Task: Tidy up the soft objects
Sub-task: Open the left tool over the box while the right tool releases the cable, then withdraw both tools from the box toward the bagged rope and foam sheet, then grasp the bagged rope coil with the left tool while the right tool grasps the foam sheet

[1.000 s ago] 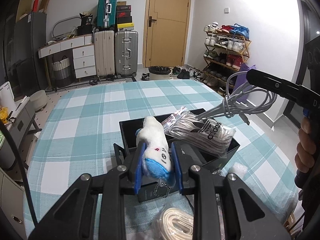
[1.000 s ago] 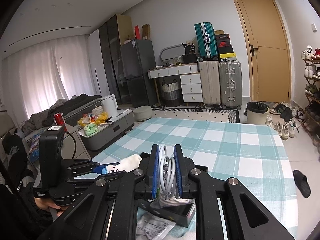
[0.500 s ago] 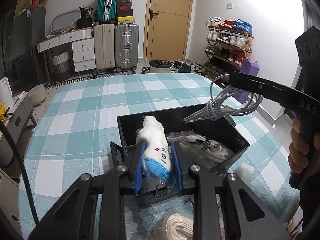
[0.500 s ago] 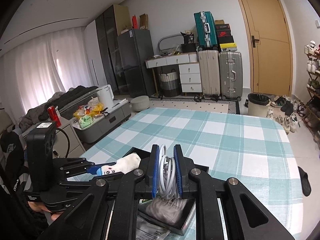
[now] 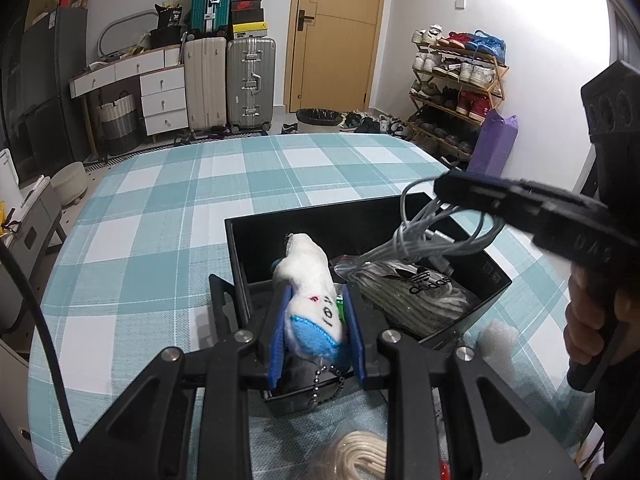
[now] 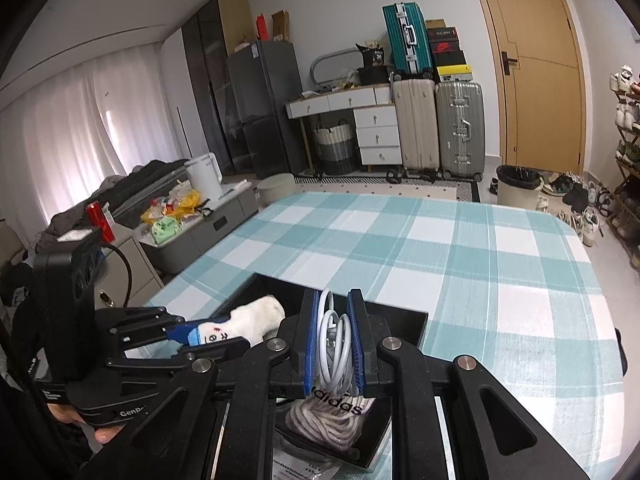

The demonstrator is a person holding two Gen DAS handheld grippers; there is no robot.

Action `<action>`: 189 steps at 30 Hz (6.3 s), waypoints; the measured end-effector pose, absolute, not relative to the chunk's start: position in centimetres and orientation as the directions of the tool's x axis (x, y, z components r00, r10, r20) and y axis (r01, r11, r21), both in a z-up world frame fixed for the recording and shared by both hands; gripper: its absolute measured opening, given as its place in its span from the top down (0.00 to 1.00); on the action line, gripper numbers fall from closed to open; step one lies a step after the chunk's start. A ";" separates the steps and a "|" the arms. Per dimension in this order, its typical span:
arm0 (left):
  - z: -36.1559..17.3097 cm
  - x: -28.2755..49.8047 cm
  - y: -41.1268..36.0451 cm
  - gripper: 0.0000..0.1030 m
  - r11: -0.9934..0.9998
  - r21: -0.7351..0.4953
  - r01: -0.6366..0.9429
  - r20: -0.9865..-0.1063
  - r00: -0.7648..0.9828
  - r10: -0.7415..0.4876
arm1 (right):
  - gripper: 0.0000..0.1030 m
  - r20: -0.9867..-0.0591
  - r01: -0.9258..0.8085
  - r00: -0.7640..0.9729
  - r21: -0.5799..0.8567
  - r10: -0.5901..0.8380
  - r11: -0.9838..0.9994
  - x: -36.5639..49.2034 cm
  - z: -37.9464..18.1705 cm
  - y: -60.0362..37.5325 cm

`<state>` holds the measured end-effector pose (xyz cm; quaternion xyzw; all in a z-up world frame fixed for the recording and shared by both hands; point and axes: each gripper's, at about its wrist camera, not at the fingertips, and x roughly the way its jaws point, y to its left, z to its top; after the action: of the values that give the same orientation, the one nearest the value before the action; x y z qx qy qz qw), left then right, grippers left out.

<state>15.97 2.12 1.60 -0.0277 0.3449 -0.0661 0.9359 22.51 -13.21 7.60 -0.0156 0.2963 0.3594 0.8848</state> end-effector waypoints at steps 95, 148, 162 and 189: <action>-3.2 10.4 2.0 0.00 0.989 -0.124 0.081 -0.808 0.570 -0.147 | 0.01 -0.790 -0.658 0.464 -0.005 0.401 0.753 14.7 1.0 -16.2; -3.6 9.4 1.4 0.00 0.996 -0.010 0.086 -0.864 0.501 -0.052 | 0.01 -0.846 -0.664 0.397 0.004 0.356 0.748 15.4 -2.1 -15.5; -2.7 7.7 -0.2 0.38 0.984 -0.009 0.177 -0.837 0.538 -0.105 | 0.01 -0.849 -0.660 0.385 0.021 0.362 0.751 15.4 -2.2 -15.9; -1.3 7.2 -0.3 0.63 0.975 -0.042 0.216 -0.811 0.563 -0.160 | 0.11 -0.816 -0.682 0.443 -0.038 0.372 0.730 14.7 -1.3 -16.0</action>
<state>7.24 -0.29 -1.32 0.0310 0.4550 -0.1064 0.8836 14.73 -15.99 -1.26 -0.1842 0.4213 0.3178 0.8292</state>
